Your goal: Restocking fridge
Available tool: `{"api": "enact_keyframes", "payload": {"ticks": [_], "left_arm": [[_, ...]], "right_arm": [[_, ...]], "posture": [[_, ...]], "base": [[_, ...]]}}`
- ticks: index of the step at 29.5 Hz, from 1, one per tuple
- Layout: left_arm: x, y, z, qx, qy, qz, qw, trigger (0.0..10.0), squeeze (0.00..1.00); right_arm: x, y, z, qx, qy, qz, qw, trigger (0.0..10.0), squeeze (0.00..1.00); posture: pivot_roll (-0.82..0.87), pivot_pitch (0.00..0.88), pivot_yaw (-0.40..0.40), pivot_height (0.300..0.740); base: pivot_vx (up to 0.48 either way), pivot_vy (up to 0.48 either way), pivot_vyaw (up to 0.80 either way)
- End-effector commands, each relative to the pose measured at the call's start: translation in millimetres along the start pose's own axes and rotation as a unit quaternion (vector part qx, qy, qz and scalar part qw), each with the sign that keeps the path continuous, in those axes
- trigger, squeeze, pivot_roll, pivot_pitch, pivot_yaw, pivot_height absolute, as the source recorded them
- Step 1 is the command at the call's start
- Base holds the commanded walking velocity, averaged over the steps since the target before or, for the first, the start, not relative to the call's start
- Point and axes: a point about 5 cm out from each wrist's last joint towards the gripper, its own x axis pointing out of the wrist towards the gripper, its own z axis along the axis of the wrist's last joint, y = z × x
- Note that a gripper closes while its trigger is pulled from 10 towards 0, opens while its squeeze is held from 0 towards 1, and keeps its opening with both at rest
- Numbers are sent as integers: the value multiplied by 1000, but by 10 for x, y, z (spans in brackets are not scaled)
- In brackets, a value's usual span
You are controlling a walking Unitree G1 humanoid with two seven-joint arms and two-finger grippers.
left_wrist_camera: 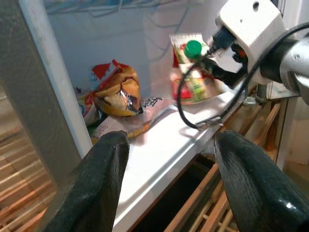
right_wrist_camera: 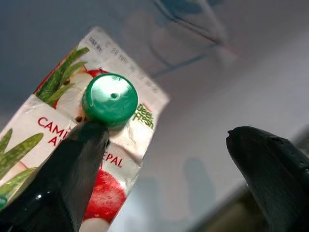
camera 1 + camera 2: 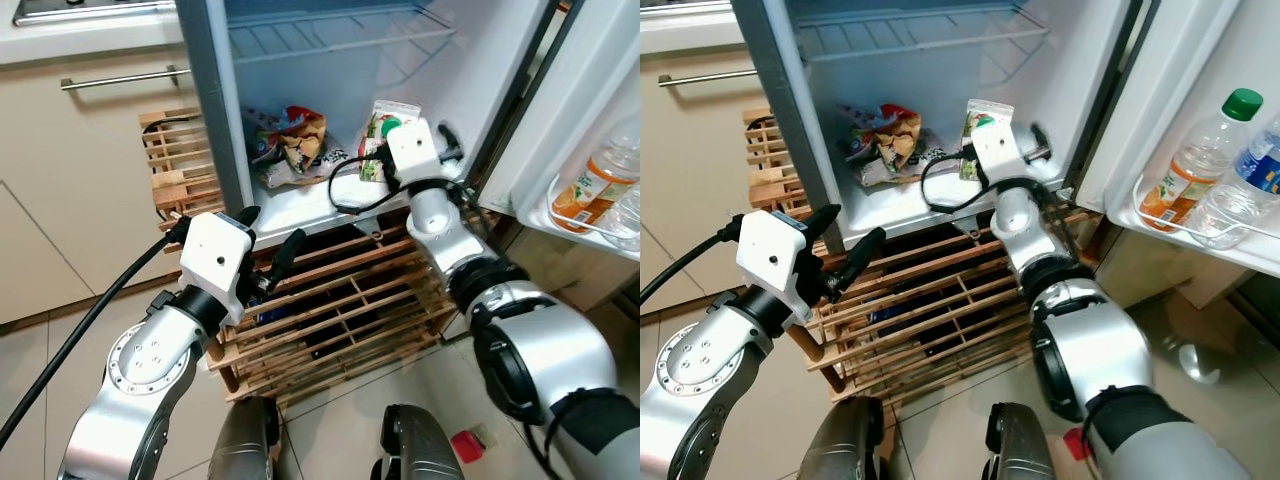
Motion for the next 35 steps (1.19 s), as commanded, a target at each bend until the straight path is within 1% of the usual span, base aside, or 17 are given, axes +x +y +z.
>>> {"api": "enact_keyframes", "payload": {"ticks": [1,3,4,5,6,7,8,9,10,13,16,19,29,31,33,34,35], "left_arm": [[25,8,-13,-2,2,-1,1000,10000,0],[31,10,-16,-2,2,0,1000,10000,0],[33,4,-17,-3,1,-1,1000,10000,0],[33,4,-17,-3,1,-1,1000,10000,0],[38,5,-20,-3,1,0,1000,10000,0],[41,6,-20,-4,0,0,1000,10000,0],[41,6,-20,-4,0,0,1000,10000,0],[46,8,-23,-3,0,0,1000,10000,0],[46,8,-23,-3,0,0,1000,10000,0],[60,13,-23,-3,-1,0,1000,10000,0],[72,12,-22,-3,-2,0,1000,10000,0],[78,9,-23,-3,-3,-1,1000,10000,0],[63,30,-19,0,-4,6,1000,10000,0],[54,29,-20,0,-4,8,1000,10000,0],[52,27,-19,0,-4,8,1000,10000,0],[52,26,-19,0,-4,8,1000,10000,0],[52,25,-19,0,-5,8,1000,10000,0]], "right_arm": [[-23,3,-48,-30,0,-8,1000,10000,357],[-48,25,-78,-30,2,-9,999,10000,361],[-85,72,-98,0,8,-5,1000,10000,365],[-85,72,-98,0,8,-5,1000,10000,365],[-171,215,-86,47,7,13,999,10000,365],[-212,281,-78,69,7,21,997,10000,365],[-212,281,-78,69,7,21,997,10000,365],[-286,387,-74,91,8,35,995,10000,365],[-286,387,-74,91,8,35,995,10000,365],[-468,609,-119,130,27,63,989,10000,365],[-598,742,-167,133,33,83,987,10000,365],[-628,748,-213,135,38,88,986,10000,365],[-537,660,13,170,-11,72,983,10000,361],[-536,690,73,243,14,75,967,10000,365],[-522,700,92,319,49,72,944,10000,369],[-511,695,104,351,59,70,932,10000,365],[-496,679,120,371,60,67,924,10000,369]], "posture": [[152,32,6,638],[150,31,6,638],[148,30,4,638],[148,30,4,638],[138,26,7,638],[137,26,8,638],[137,26,8,638],[135,25,6,638],[135,25,6,638],[130,25,6,638],[126,24,7,638],[126,23,7,638],[136,20,-3,638],[138,23,-3,638],[139,22,-3,638],[140,22,-5,638],[141,22,-5,638]], "base": [[0,0,0],[0,0,0],[0,0,0],[0,0,0],[0,0,0],[0,0,0],[0,0,0],[0,0,0],[0,0,0],[0,0,0],[0,0,0],[0,0,0],[0,0,0],[0,0,0],[0,0,0],[0,0,0],[0,0,0]]}}
